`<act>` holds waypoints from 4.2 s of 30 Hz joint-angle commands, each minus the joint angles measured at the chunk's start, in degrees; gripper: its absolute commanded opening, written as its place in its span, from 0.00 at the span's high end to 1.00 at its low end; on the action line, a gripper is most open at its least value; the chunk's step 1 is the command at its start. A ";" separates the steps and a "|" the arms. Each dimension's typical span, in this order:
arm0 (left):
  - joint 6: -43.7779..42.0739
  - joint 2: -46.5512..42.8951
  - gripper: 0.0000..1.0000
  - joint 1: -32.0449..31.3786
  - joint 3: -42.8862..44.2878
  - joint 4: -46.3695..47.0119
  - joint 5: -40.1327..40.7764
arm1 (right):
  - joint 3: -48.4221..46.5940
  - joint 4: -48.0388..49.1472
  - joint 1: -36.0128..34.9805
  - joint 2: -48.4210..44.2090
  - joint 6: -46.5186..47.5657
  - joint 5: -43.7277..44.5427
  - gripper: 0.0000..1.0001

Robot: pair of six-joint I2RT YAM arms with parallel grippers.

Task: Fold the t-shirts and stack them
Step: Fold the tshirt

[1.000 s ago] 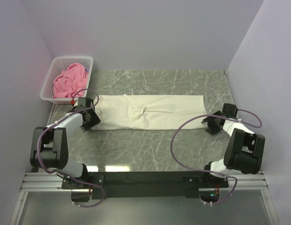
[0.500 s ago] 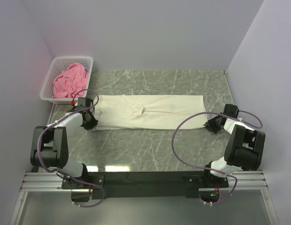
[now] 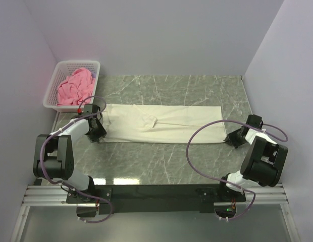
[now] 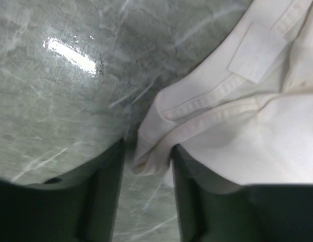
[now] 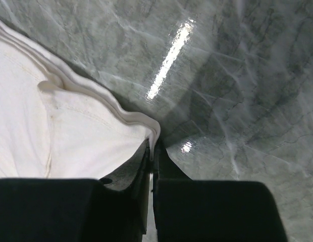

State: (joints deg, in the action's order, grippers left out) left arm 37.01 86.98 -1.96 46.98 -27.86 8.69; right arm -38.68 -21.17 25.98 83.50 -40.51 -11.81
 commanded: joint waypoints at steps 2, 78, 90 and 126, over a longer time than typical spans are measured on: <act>0.33 -5.06 0.36 0.46 0.83 -2.28 -1.92 | -1.58 -2.03 1.01 -0.27 2.54 4.43 0.98; 1.30 -4.18 0.40 3.36 5.92 -13.36 4.23 | -8.43 -9.24 -2.60 -5.53 3.07 11.73 0.51; 5.26 -10.34 0.19 -6.46 10.06 -14.34 0.63 | -17.14 -7.76 -25.70 -6.17 10.54 0.42 0.46; 6.32 0.98 0.31 -6.47 23.48 -4.76 -2.09 | -21.09 6.39 -18.86 8.68 5.71 -10.24 0.64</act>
State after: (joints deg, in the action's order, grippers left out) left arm 44.38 84.97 -6.96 66.02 -35.99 8.32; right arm -57.49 -17.78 7.92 89.27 -34.24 -19.68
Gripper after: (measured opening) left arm 0.707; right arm 0.365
